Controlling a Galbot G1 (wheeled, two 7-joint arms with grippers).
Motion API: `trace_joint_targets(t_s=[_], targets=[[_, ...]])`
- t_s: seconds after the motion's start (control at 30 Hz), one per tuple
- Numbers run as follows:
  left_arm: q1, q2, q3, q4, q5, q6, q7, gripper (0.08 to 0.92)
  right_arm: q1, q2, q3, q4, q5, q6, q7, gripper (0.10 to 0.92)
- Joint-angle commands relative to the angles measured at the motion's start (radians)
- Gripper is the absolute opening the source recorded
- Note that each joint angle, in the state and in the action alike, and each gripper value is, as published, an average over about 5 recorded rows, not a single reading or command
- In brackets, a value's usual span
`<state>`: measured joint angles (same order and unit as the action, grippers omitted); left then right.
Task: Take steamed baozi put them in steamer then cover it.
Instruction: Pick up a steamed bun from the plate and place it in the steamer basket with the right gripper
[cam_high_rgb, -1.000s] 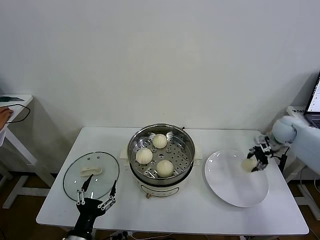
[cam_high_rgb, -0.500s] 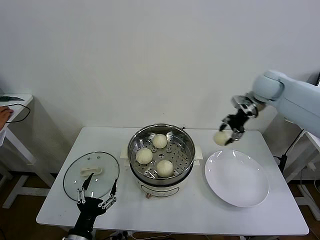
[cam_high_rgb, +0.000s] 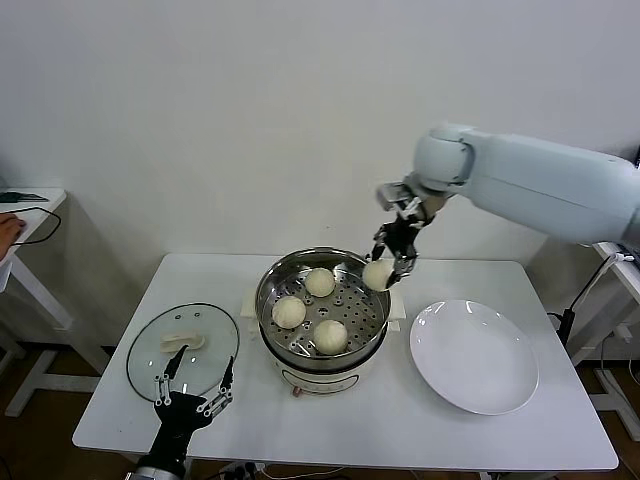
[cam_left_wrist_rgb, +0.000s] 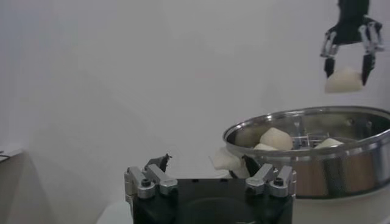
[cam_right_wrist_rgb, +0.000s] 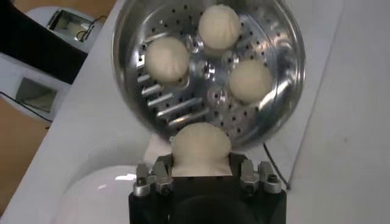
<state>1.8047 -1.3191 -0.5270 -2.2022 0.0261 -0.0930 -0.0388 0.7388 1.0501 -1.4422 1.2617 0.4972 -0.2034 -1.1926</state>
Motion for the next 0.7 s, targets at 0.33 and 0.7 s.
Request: trace_joint_targets(t_s=[0.33,0.7], targets=[[0.001,0.001,-0.007,0.008,0.001,-0.003,-0.001,0.823,-0.077,0.141,-0.065,-0.028,-0.003,-0.038,0.098,0.621],[0.003,0.003,-0.015,0.006,0.000,-0.004,-0.001,0.823,-0.104,0.150,-0.079,-0.045,-0.054,-0.042,0.101,0.639]])
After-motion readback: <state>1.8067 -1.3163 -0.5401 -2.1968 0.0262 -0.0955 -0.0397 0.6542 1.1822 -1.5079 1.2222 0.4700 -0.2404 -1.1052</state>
